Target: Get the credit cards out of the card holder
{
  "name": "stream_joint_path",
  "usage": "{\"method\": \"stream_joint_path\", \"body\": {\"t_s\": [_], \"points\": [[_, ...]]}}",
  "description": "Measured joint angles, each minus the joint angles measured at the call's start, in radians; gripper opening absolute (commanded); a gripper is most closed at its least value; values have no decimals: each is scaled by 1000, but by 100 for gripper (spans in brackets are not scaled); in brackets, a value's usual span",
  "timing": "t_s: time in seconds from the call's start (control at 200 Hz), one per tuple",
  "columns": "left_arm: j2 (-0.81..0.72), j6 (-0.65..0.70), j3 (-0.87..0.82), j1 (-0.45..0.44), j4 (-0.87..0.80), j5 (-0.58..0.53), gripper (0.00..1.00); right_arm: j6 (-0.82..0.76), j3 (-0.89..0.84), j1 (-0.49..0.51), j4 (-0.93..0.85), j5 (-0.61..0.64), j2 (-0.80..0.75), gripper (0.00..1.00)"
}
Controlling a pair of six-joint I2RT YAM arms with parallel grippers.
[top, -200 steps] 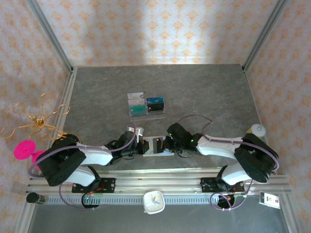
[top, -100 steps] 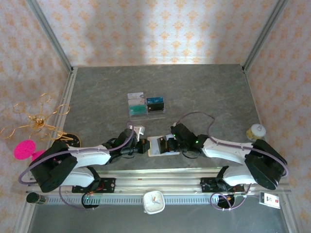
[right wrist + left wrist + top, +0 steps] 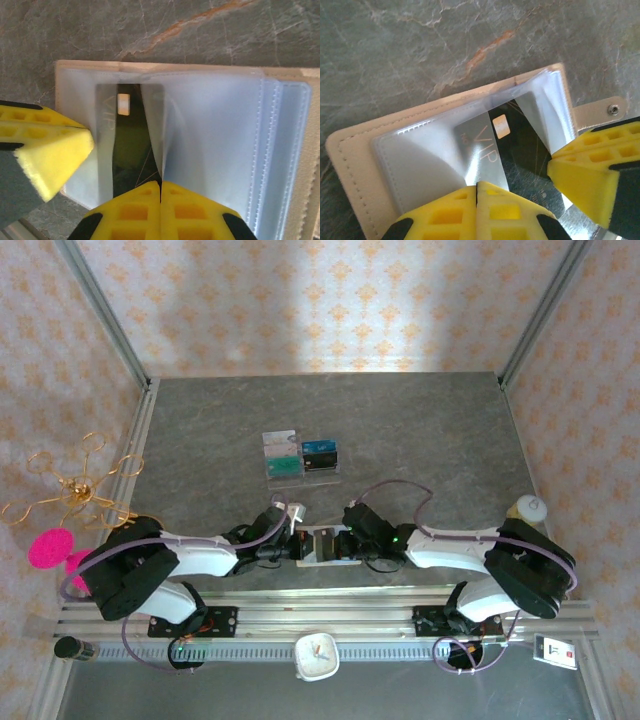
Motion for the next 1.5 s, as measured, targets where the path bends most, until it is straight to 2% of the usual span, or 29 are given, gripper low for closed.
{"method": "stream_joint_path", "body": {"t_s": [0.075,0.37,0.626,0.926,1.241,1.502], "points": [[10,0,-1,0,16,0,0,18,7,0,-17,14,0,25],[19,-12,-19,0,68,0,0,23,24,-37,-56,13,-22,27],[19,-15,-24,0,77,0,0,-3,51,-62,-54,-51,-4,29],[20,-15,-24,0,79,0,0,-4,51,-62,-47,-81,23,31],[22,-15,-23,0,82,4,0,0,59,-49,-4,-108,77,26],[17,-15,-23,0,77,3,0,9,91,-22,7,-101,121,30]]}}
